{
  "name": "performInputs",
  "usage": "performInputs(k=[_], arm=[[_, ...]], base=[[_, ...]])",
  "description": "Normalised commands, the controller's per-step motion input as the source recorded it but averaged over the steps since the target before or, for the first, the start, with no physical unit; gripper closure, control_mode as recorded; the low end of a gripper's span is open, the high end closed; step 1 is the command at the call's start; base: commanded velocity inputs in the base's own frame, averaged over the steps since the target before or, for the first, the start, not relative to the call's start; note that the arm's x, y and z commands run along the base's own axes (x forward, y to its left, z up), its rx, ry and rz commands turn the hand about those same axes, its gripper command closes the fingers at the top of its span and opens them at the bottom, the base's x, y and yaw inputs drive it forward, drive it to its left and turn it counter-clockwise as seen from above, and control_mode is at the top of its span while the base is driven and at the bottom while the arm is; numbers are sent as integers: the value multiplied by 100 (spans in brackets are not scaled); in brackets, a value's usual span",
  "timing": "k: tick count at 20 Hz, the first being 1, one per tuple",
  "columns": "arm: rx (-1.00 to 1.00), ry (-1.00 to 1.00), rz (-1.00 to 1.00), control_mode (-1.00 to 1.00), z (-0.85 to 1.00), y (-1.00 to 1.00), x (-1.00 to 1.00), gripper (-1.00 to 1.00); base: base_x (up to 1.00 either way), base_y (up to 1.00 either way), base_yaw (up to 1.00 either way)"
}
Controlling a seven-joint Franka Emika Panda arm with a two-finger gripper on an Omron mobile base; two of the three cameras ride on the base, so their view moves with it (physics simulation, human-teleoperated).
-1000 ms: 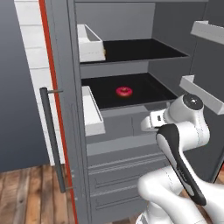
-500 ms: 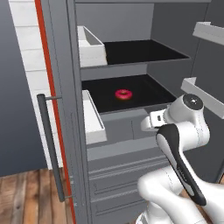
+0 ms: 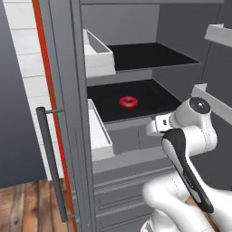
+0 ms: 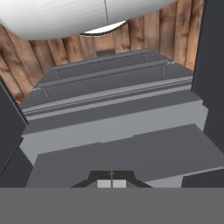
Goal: Take the cake and donut from the fridge and place them on the empty tray on the dining counter.
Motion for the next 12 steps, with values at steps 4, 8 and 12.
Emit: performInputs(k=[4, 8, 12], arm=[[0, 0, 0, 100, 0, 0, 0, 100], [0, 0, 0, 100, 0, 0, 0, 100], [0, 0, 0, 100, 0, 0, 0, 100]], base=[[32, 12, -5], [32, 16, -5], [29, 25, -6]])
